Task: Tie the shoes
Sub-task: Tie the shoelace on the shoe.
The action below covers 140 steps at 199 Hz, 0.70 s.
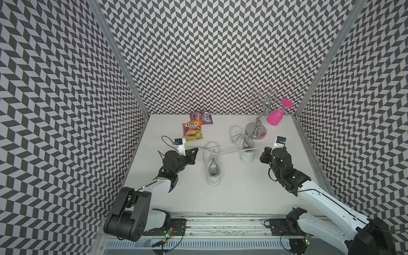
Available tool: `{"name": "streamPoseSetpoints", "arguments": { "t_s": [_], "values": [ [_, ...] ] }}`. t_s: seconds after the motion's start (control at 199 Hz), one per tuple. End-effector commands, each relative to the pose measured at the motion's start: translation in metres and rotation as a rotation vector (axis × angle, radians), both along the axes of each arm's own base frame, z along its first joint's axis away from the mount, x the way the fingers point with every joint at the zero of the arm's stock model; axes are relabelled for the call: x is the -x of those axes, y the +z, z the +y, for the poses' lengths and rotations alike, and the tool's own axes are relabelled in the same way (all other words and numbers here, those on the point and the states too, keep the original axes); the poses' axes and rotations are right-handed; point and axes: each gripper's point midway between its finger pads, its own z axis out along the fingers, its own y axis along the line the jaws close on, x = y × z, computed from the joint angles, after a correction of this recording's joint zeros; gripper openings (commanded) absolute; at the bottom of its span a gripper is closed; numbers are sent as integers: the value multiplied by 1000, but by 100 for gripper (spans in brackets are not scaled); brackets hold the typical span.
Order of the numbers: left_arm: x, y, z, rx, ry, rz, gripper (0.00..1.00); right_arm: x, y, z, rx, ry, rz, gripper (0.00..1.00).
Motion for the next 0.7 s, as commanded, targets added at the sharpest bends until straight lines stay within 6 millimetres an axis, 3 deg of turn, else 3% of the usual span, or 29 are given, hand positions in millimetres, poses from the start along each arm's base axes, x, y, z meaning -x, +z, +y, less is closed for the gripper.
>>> {"name": "streamPoseSetpoints", "arguments": {
  "t_s": [0.0, 0.412, 0.698],
  "values": [
    [2, -17, 17, -36, 100, 61, 4, 2, -5, -15, -20, -71, -7, 0],
    [3, -40, 68, -84, 318, 153, 1, 10, -43, -33, 35, -138, 66, 0],
    [3, -38, 97, -76, 398, 160, 1, 18, -73, -39, 29, -162, 123, 0]
  ]
}}
